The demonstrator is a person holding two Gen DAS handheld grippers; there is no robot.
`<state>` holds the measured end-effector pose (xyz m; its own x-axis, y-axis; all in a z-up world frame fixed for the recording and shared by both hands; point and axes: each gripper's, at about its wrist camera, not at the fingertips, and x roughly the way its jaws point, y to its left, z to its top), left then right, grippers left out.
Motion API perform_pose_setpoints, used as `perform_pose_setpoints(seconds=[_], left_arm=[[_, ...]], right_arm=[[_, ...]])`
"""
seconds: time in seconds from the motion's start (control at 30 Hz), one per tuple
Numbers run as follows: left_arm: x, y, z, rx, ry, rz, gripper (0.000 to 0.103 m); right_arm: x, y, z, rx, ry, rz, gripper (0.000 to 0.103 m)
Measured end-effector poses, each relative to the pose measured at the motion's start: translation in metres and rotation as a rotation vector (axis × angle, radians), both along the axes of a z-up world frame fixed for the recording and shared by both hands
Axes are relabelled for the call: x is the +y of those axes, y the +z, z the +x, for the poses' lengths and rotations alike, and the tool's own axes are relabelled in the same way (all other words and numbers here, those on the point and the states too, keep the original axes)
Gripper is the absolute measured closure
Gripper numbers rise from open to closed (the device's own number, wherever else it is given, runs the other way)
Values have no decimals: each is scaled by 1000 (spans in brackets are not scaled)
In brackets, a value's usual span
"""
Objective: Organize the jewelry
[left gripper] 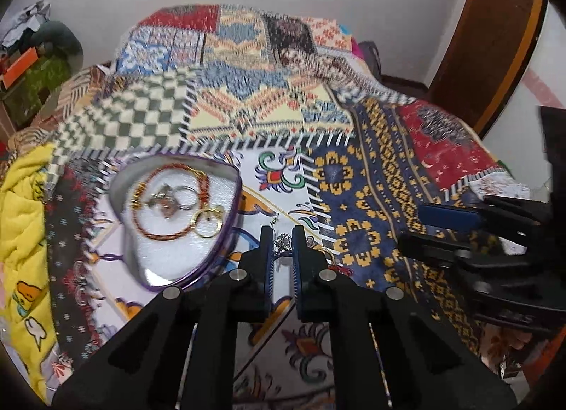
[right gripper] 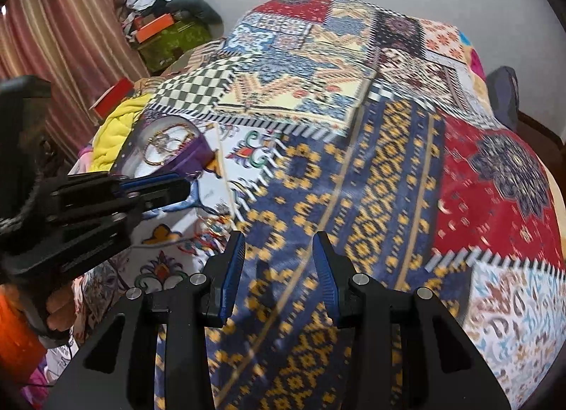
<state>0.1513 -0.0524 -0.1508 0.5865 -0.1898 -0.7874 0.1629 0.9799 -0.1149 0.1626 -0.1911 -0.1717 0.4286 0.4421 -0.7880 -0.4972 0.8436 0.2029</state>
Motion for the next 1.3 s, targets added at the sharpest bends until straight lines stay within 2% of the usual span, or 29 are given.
perform_pose_setpoints(seconds=[0.17,0.33,0.43,0.5,0.53,0.6,0.73,0.93,1.3], left_arm=[[15,15,-10,-34,14,-14,94],[26,15,-13,-38,33,-37,94],[32,13,-12,-35,41,-45,94],[36,12,-12,-31,47,-50,94],[38,11,-12,-32,50,-55,94],[40,11,-13,-35,55,-59,94],[44,12,-14,-36,64,-67,94],[44,20,-21,-52,68,-70,94],[56,45,-32,-107,96,-75,94]], right_arm=[[24,1,9,-7,43,-5,67],[46,-4,17,0,86,-27,68],[59,-13,19,14,113,-60,77],[65,-23,21,35,117,-89,89],[66,-26,20,39,118,-97,91],[67,-26,17,19,122,-111,95],[67,-23,12,2,132,-119,95],[61,-8,11,-24,107,-94,95],[58,40,5,-127,87,-40,95]])
